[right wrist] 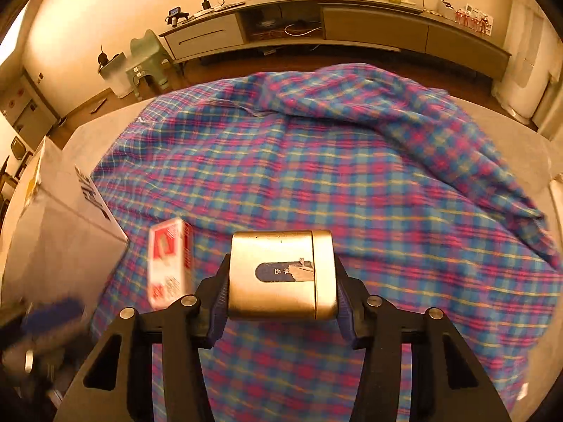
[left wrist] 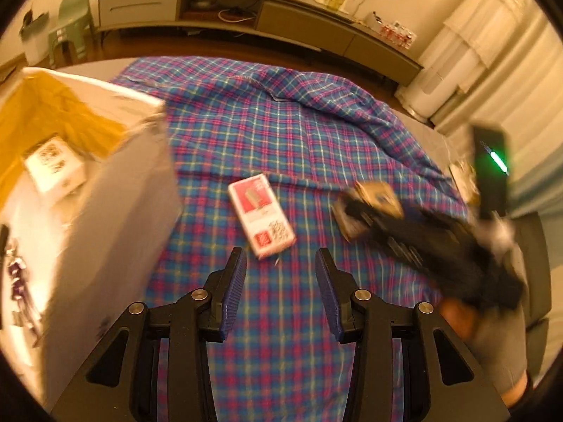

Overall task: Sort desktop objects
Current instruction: 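Grasp the tan metal cube box with the right gripper, then grasp the red-and-white staple box with the left gripper while the right holds the tan box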

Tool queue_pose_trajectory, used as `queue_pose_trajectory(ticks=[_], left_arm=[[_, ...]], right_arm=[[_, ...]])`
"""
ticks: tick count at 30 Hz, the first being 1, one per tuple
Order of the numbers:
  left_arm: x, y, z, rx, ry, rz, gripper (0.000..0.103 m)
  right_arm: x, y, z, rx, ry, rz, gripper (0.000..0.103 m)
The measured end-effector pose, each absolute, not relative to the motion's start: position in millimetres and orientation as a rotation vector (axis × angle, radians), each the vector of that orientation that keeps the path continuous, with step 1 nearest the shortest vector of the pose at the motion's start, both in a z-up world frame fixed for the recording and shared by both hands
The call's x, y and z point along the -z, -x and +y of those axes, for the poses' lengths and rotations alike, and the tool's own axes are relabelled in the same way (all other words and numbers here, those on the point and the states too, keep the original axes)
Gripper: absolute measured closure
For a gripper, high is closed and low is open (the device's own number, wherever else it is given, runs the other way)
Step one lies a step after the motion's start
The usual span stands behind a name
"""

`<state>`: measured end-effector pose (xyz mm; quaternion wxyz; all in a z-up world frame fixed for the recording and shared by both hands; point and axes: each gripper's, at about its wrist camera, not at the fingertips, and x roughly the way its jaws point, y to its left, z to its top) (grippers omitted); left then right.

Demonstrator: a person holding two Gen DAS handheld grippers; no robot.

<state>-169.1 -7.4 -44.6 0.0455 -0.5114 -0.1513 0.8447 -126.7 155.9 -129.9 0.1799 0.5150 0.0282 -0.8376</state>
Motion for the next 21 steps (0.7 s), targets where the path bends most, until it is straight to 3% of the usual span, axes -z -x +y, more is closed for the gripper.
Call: queue_pose_trajectory(ticks=[4,7,10,17,18,19,21], left_arm=[[66.8,194.0,-0.7,-2.592,1.621,-0.526,0.060],[83.6,205.3,6.6,-2.626,1.679,-0.482,0.060],[83.7,210.1,12.4,-2.717,1.660,-0.403,0.053],[94.9,212.8,0.6,-2.759,1.670,-0.416,0.051],[94.8,212.1,-1.0,-2.752,1.660,-0.425,0.053],[93.5,210.1,-3.7,-2.758,1.642,-0.434,0.063],[93.6,208.0,-5.4,-2.751,1.628,-0.430,0.088]], right_arm=[[130.6,112.3,189.4,2.359,-1.436,0.055,0.051],[128.1,111.5,195.8,2.342,-1.422,0.059,0.051],[124.9,111.5,194.4,2.338,-1.402,0.093,0.051],[136.0,108.7,182.9,2.322,-1.402,0.164,0.049],[136.3,108.4,182.9,2.325,-1.396,0.170,0.050],[135.9,107.8,183.0,2.327,-1.393,0.175,0.050],[132.7,106.4,183.9,2.326,-1.379,0.162,0.050]])
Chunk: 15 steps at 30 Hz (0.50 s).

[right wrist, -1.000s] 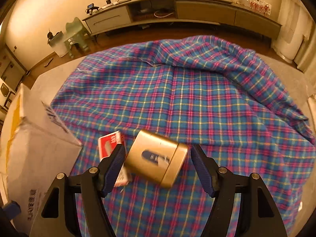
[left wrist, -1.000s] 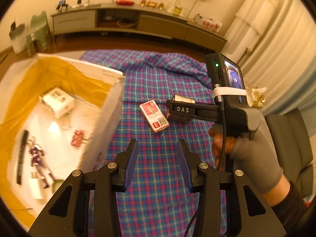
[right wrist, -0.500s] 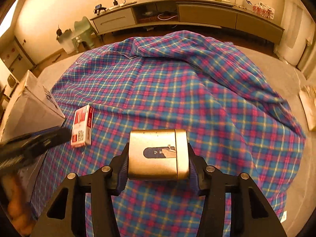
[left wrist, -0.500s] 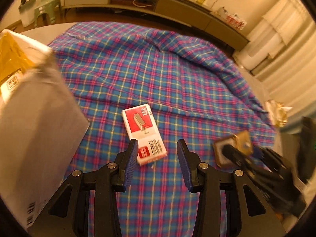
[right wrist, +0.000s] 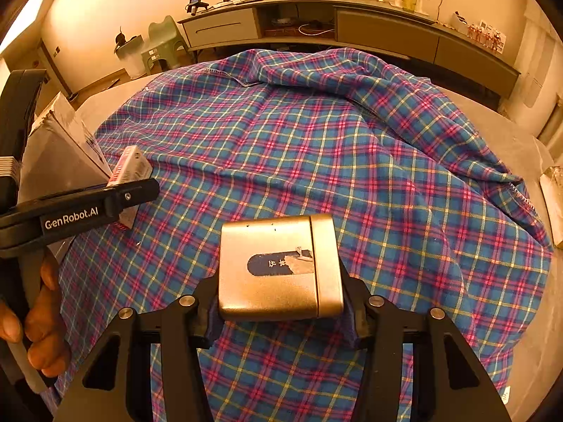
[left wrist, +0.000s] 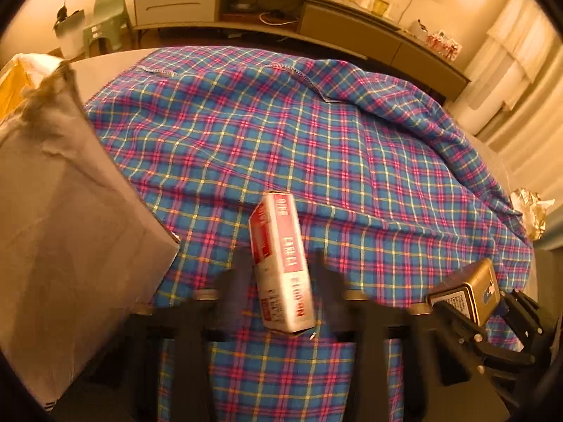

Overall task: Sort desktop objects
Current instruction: 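Grasp the red-and-white staple box with the left gripper while the right holds the tan box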

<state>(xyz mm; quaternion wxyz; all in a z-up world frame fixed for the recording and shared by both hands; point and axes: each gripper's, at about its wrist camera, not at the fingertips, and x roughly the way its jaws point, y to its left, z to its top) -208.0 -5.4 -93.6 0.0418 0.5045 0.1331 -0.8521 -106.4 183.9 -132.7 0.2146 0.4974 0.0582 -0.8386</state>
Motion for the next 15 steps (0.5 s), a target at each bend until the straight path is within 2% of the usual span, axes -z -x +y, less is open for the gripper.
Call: queue_pose_trajectory(ticks=[15], left_arm=[[56.5,144.2,-1.1,2.735,-1.493,0.427,0.089]], right_arm=[[102.9,75.2,173.2,2.312,-1.328,0.117,0.050]])
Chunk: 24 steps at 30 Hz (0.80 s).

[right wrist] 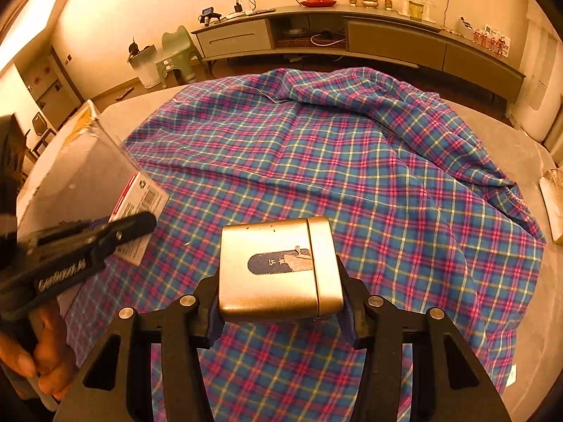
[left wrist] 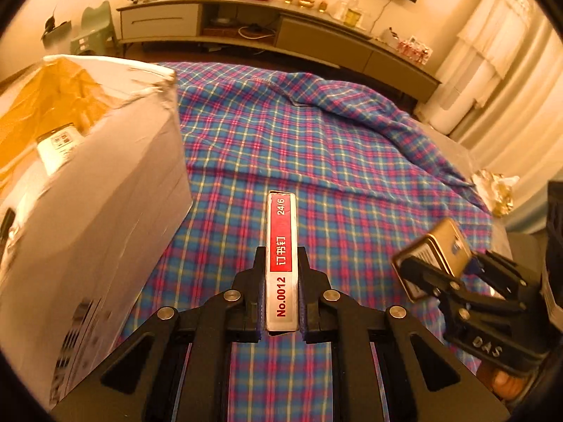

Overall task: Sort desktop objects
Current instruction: 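Grasp the red-and-white staple box with the left gripper while the right holds the tan box, then carry the staple box and tan box with both grippers over the cardboard box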

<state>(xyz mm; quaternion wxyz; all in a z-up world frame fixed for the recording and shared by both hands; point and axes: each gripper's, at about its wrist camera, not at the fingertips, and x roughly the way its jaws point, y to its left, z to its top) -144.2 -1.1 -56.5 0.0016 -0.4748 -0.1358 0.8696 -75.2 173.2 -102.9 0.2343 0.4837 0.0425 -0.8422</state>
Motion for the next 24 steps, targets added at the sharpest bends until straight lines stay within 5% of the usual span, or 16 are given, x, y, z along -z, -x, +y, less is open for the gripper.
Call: queue_pose_trajectory(ticks=[24], left_arm=[[-7.0,28.0,-5.1,-2.746,1.332,-0.362,0.089]], right_arm=[[57.9,-44.4,154.1,2.355,-1.237,0.085,0.050]])
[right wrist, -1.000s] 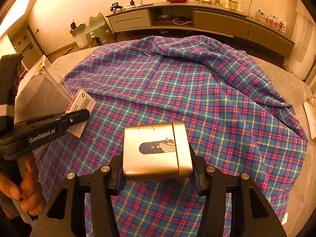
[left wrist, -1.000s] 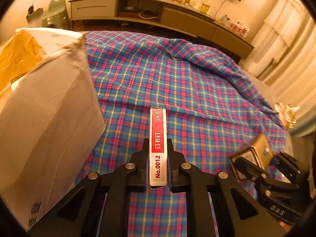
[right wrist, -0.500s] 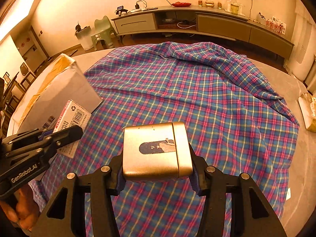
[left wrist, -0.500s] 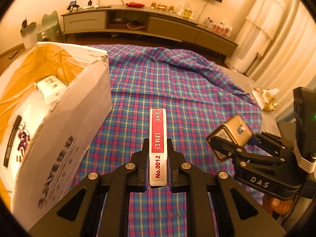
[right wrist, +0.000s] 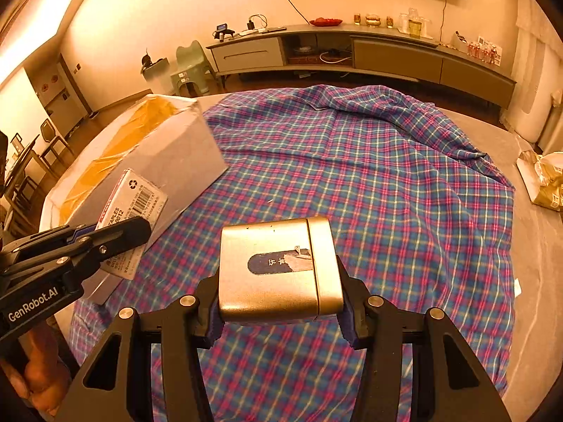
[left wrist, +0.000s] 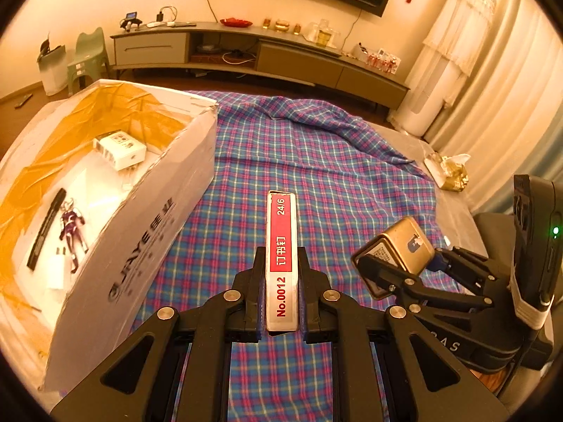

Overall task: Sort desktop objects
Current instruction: 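Carry the staple box and tan box with both grippers over the cardboard box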

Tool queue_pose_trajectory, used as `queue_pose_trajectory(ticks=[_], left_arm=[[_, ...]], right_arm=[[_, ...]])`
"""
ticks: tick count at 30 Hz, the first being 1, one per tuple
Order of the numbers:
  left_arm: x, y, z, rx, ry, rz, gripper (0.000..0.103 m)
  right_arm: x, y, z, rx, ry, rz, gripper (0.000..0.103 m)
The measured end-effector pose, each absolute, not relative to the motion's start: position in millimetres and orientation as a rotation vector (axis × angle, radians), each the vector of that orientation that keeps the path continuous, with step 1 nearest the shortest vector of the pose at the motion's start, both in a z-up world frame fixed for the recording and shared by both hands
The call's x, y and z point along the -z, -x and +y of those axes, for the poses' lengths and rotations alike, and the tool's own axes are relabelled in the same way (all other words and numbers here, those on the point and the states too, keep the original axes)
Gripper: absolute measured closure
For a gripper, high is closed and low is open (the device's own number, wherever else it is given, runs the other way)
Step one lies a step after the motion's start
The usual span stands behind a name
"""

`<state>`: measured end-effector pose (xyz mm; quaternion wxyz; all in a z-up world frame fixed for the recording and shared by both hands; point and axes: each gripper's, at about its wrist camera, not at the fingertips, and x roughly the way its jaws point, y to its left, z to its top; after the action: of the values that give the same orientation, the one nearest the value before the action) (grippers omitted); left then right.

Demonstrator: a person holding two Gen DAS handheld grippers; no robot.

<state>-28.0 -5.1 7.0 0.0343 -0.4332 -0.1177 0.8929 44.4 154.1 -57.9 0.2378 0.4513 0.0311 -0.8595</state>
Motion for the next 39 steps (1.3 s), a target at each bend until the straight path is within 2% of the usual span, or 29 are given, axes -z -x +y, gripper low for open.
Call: queue_pose_trajectory(ticks=[13,39], left_arm=[[-26.3,-16.5,-22.4,-2.775,1.269,-0.367,0.089],[-43.3,-59.3,-79.3,-2.802,1.162,-0.526,0.089]], right_arm=[[52.1,-89.7,136.1,2.339,-1.220,0.095,0.050],[2.0,-135.3,69.7,2.304,-1.105,0.219,0.050]])
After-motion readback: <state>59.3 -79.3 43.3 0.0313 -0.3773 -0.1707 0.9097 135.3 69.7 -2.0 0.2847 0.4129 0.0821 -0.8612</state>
